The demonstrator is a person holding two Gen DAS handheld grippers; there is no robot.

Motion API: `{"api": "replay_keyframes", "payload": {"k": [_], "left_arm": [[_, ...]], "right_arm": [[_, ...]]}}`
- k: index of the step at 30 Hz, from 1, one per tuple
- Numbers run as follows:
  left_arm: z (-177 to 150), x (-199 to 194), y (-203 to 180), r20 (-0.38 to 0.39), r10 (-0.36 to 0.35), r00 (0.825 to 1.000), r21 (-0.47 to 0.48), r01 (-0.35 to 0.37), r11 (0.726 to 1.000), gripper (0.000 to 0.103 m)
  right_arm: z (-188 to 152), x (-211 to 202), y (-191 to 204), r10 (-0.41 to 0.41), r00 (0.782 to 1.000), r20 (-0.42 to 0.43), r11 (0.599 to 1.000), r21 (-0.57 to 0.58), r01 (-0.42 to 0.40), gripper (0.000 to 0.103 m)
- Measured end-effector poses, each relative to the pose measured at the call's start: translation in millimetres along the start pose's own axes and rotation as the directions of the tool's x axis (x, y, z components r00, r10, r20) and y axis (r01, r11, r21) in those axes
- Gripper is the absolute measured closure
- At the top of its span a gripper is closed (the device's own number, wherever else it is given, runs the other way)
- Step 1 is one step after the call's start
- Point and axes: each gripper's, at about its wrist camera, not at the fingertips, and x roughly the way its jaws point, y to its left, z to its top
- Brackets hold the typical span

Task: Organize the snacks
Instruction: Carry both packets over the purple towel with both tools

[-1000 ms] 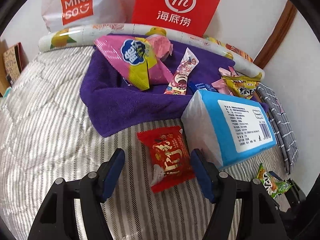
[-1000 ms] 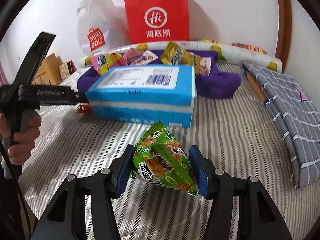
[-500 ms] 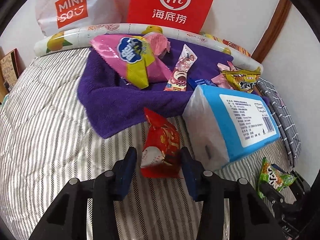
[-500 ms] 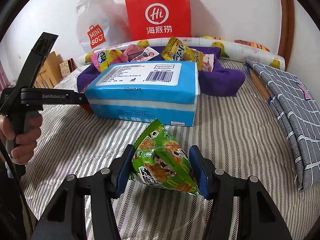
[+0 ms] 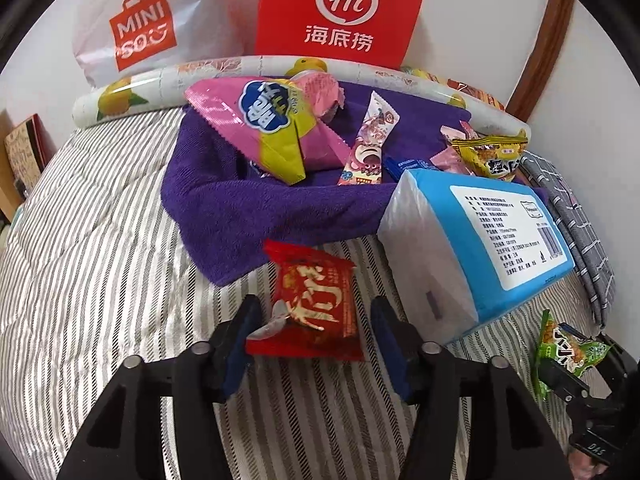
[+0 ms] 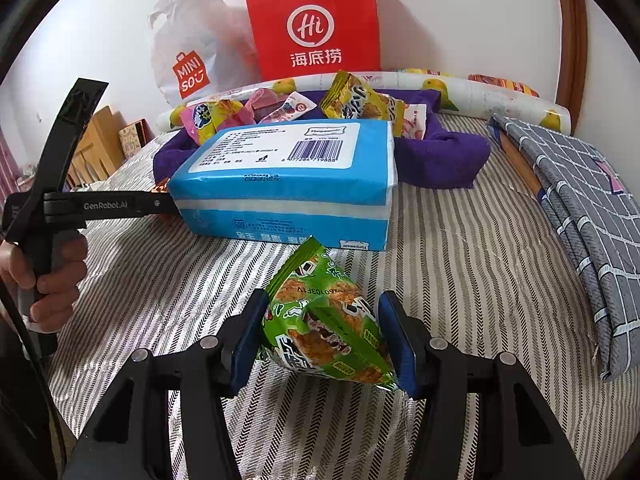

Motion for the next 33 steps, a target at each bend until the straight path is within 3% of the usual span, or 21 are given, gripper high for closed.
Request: {"api": "replay_keyframes", "payload": {"k": [4,9,16,22,33], "left_arm": [[-4,1,-2,0.037,0.007,0.999,0.025,-0.008,1.000,0.041],[-3,0,0,0.037,-0.020,0.999,0.019,0.019,1.000,0.038],[-3,2,-7,0.027,0.004,1.000,0.049,-0.005,0.999,0.034],[-3,3,-11,0.023,0.022,0.999,0.065,-0.024,0.998,0.033],[-3,-1,-3,0.038,-0.020,0.999,0.026,0.019,1.000,0.033]], "right_arm": [[0,1,-4,0.017,1.000,-0.004,1.000,0.019,-0.017,0.047],[0,2,-5,0.023,1.000,-0.006,0.999,0.028,-0.023,0.047],[0,3,-5,0.020,1.000,-0.007,0.999,0.028,-0.020,0.047],[0,3,-8,0.029,1.000,-0.007,0.999,0.045,-0.029,0.047],[-1,2,-7,0.013,1.000,0.000,0.999,0.036,-0.013,0.047]]}}
